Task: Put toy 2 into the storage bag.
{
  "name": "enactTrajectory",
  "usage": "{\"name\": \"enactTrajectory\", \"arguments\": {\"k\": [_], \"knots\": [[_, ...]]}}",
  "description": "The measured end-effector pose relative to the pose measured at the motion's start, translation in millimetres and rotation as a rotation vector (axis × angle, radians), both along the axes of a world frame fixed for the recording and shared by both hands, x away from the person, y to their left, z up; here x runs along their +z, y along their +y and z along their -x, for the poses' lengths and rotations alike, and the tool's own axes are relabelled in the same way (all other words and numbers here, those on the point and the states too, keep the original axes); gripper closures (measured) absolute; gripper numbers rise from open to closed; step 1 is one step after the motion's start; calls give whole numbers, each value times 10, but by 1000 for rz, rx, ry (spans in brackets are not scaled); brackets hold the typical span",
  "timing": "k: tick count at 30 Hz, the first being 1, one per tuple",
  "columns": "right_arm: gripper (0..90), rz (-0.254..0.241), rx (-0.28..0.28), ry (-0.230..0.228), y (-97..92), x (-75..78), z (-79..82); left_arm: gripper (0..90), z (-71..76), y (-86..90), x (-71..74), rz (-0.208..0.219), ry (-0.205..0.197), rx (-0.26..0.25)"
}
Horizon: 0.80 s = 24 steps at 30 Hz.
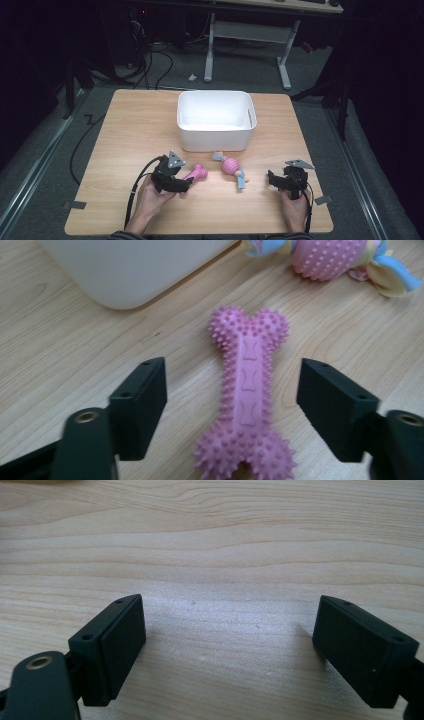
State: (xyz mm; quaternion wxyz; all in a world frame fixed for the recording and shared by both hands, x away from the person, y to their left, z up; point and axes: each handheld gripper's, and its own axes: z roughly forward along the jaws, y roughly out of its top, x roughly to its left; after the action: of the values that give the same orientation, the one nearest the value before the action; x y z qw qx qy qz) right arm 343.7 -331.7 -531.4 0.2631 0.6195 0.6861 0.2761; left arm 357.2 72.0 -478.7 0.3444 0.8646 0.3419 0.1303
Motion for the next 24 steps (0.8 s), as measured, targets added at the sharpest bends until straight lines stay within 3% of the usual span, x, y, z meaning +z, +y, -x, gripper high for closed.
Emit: {"name": "enactTrajectory", "arguments": {"k": [8, 24], "knots": [[134, 0, 0, 0, 0, 0, 0, 359, -55, -132, -35, -48, 46, -44], [134, 1, 0, 0, 0, 0, 0, 469, -183, -291, -175, -130, 103, -40]]}}
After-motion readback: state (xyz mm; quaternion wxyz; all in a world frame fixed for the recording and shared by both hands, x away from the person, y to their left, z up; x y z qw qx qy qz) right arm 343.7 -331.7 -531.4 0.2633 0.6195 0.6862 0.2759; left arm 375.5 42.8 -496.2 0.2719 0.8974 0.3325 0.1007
